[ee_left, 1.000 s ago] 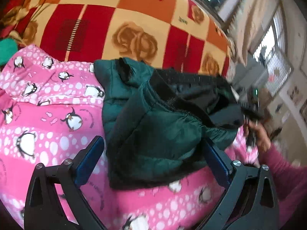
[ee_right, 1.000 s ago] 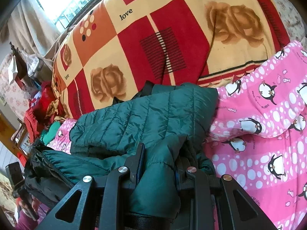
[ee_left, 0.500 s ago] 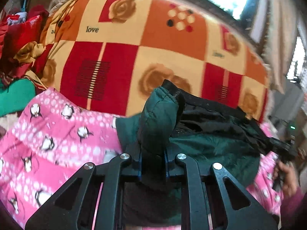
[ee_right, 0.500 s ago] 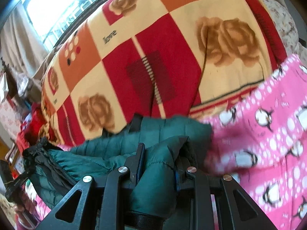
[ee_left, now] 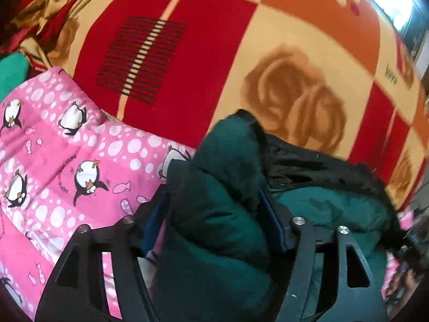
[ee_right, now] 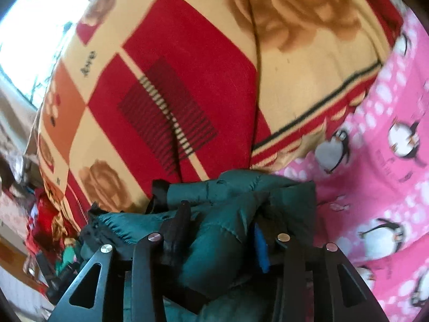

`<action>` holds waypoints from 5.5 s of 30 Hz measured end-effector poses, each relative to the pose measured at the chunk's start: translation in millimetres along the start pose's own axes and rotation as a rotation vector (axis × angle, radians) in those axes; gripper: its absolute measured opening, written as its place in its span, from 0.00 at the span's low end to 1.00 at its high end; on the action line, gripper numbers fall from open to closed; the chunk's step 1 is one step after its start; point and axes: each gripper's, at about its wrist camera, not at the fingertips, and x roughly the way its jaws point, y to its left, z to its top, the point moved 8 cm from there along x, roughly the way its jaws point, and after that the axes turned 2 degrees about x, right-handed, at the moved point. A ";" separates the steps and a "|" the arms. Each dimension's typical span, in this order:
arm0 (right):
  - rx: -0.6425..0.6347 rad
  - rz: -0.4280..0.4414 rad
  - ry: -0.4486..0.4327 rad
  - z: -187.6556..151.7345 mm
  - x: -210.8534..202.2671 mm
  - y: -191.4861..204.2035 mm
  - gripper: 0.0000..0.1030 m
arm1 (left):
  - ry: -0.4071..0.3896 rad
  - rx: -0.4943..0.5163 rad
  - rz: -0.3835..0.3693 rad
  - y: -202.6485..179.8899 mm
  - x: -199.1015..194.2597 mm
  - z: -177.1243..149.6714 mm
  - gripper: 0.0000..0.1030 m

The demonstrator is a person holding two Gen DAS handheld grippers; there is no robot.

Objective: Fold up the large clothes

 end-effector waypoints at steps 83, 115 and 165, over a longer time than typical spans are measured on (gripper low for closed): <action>-0.547 -0.297 0.051 -86.4 26.1 66.3 0.90 | -0.077 0.293 0.253 -45.9 -23.7 -70.3 0.95; -0.485 -0.284 0.088 -87.1 28.7 64.5 0.99 | -0.045 0.254 0.212 -38.8 -18.6 -69.5 0.99; -0.119 0.238 0.250 -129.7 -128.9 25.3 0.39 | 0.225 0.002 -0.320 -22.2 -133.1 -123.7 0.36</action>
